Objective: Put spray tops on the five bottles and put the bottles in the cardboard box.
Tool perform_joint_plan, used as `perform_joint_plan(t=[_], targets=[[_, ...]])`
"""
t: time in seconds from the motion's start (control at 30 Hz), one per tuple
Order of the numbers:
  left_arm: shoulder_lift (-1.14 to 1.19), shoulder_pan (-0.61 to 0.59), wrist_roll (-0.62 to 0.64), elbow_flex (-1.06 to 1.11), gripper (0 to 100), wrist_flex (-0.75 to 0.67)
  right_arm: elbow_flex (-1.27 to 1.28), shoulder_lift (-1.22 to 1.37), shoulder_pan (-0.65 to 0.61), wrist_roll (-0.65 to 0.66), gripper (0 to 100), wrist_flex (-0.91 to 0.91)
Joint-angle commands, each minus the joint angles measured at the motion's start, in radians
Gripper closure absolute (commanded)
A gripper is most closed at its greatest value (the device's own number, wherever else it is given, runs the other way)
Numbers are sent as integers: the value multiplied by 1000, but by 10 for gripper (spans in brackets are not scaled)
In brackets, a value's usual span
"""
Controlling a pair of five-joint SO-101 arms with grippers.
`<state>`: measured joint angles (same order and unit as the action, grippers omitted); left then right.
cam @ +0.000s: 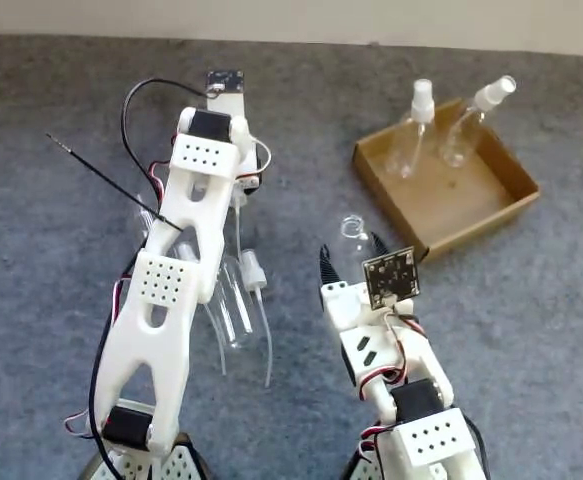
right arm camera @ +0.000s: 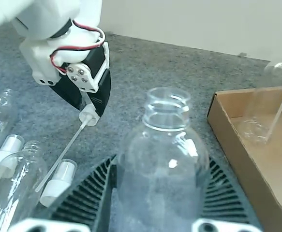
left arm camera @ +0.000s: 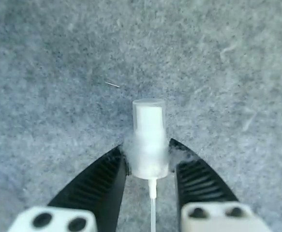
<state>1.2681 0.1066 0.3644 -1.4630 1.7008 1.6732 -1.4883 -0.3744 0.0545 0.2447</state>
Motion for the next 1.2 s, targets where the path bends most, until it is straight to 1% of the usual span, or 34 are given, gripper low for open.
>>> perform_joint_plan(t=[0.0, 0.17, 0.37, 0.5, 0.57, 0.77, 1.03, 1.17], targets=[[-13, 7, 6, 8, 976, 17, 41, -16, 12, 2, 828, -28], [-22, 5, 6, -1, 998, 28, 41, -16, 12, 2, 828, -28], [-30, 10, 6, -87, 996, 40, 41, -16, 12, 2, 828, -28], [-30, 12, 6, -200, 996, 46, 41, -16, 12, 2, 828, -28], [-48, 16, 6, -205, 996, 46, 41, -16, 10, 2, 828, -28], [-182, 30, 6, -200, 996, 46, 41, -16, 10, 2, 828, -28], [-433, 33, 6, -200, 996, 46, 41, -16, 8, 2, 828, -28], [-573, 62, 6, -199, 996, 52, 41, -16, -36, 2, 828, -28]])
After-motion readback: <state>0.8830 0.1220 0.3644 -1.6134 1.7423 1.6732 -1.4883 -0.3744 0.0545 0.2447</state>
